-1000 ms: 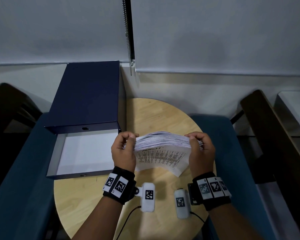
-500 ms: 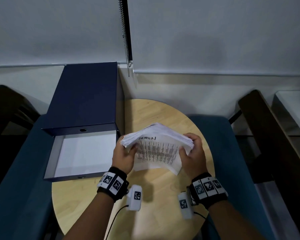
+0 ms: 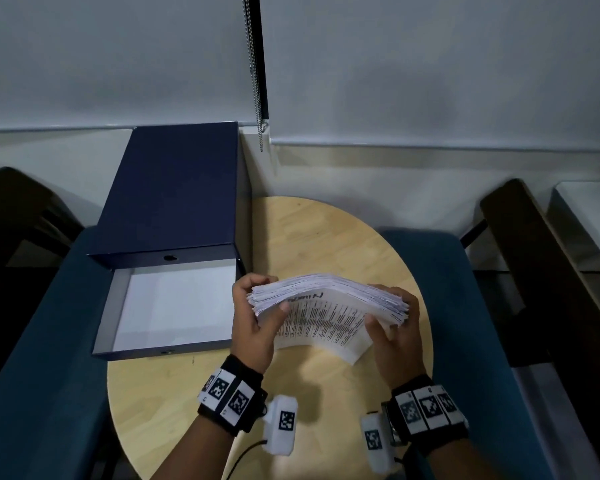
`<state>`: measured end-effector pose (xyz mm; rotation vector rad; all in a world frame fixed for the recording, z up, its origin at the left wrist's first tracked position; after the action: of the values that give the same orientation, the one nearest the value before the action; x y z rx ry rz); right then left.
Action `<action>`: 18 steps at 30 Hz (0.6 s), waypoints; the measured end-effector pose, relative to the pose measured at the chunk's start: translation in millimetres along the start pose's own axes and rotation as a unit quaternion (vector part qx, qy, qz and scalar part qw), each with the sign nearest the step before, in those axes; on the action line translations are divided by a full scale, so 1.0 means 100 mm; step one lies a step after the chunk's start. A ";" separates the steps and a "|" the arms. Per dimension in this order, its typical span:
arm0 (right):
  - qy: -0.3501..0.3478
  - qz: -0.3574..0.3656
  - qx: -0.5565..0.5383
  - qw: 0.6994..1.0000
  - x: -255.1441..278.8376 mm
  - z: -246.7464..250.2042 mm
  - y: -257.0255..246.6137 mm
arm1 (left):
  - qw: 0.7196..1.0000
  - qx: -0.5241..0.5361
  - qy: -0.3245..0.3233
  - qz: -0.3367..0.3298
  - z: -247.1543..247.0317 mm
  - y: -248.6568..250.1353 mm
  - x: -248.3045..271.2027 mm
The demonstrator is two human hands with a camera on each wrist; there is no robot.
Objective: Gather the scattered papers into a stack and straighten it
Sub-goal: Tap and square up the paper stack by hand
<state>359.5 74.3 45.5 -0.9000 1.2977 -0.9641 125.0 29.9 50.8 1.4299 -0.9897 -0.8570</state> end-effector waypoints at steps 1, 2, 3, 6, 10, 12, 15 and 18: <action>-0.001 0.006 -0.015 1.000 -0.01 0.00 0.00 | 1.000 0.003 0.009 -0.001 0.00 0.04 0.00; 0.002 0.008 -0.027 1.000 -0.02 -0.01 -0.02 | 1.000 0.005 0.026 -0.007 0.01 0.09 -0.01; 0.008 0.008 -0.035 0.999 -0.03 -0.02 -0.06 | 0.999 0.007 0.045 -0.016 0.02 0.16 -0.02; 0.029 -0.005 -0.033 0.999 -0.10 -0.06 -0.16 | 0.996 0.012 0.084 -0.008 0.04 0.23 -0.10; 0.069 -0.042 0.021 0.997 -0.16 -0.08 -0.18 | 0.994 -0.003 0.106 0.011 0.07 0.20 -0.15; 0.085 -0.056 0.046 0.994 -0.18 -0.06 -0.17 | 0.993 0.000 0.114 0.020 0.07 0.16 -0.16; 0.098 -0.074 0.037 0.992 -0.18 -0.05 -0.16 | 0.993 0.029 0.110 0.017 0.06 0.18 -0.16; 0.101 -0.066 0.028 0.992 -0.19 -0.05 -0.18 | 0.994 -0.005 0.110 -0.005 0.03 0.23 -0.16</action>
<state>352.3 86.1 69.0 -0.8710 1.3871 -1.2148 114.1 43.4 72.5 1.4863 -0.8109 -0.6935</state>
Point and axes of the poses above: each hand's wrist, its own x-axis away from the middle knuckle, its own z-axis out of the back of the hand, y = z × x, the point moved 5 cm from there along -x, towards the middle knuckle, and after that the axes turned 9 degrees about z, right-handed, at the moved point
